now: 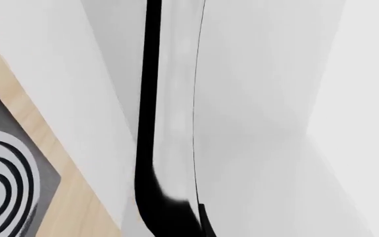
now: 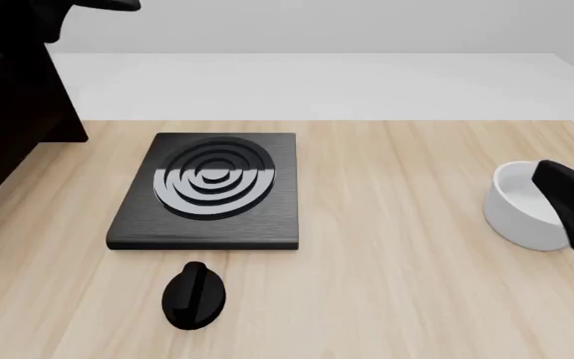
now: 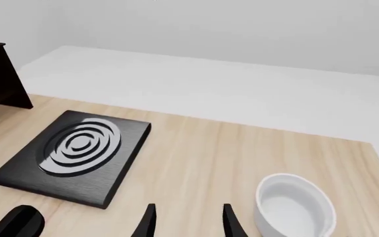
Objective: Put the frying pan on the cabinet shelf.
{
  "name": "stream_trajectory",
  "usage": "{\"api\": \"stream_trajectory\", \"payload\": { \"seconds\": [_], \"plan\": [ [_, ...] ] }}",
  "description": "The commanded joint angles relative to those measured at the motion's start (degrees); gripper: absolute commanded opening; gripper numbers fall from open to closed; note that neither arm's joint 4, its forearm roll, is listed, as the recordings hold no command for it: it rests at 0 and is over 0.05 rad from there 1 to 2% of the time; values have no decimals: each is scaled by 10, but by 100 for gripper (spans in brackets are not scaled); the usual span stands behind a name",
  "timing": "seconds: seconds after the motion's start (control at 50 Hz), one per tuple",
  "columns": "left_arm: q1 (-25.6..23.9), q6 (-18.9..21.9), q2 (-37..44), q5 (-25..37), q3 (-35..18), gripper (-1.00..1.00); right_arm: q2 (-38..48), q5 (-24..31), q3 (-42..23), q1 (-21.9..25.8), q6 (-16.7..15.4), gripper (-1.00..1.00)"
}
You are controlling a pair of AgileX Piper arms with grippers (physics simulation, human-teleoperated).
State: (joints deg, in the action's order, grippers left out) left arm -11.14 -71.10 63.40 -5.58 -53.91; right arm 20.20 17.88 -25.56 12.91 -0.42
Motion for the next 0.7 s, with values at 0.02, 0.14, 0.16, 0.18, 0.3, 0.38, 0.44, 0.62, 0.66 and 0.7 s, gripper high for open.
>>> {"api": "stream_trajectory", "payload": {
  "seconds": [0.02,0.14,0.16,0.18,0.3,0.38,0.44,0.62,0.66,0.7],
  "plan": [
    [52,-51,95,-62,-59,-100,-4,8,-7,-8,-3,100],
    [68,-69,118,-90,-67,-100,-12,20,-8,-10,-4,100],
    [76,-76,128,-95,-69,-100,-13,22,-9,-11,-5,100],
    [79,-81,133,-101,-68,-100,-16,25,-8,-13,-4,100],
    [101,-90,146,-120,-69,-100,-30,39,-2,-21,-6,100],
    [116,-95,149,-129,-67,-100,-35,46,0,-26,-8,100],
    [123,-94,154,-131,-70,-100,-34,50,-4,-27,-11,100],
    [153,-94,189,-141,-71,-100,-32,42,8,-27,-14,100],
    [135,-75,169,-135,-69,-100,-30,39,12,-26,-13,100],
    [140,-80,171,-135,-70,-100,-31,38,15,-26,-14,100]
  ]
}}
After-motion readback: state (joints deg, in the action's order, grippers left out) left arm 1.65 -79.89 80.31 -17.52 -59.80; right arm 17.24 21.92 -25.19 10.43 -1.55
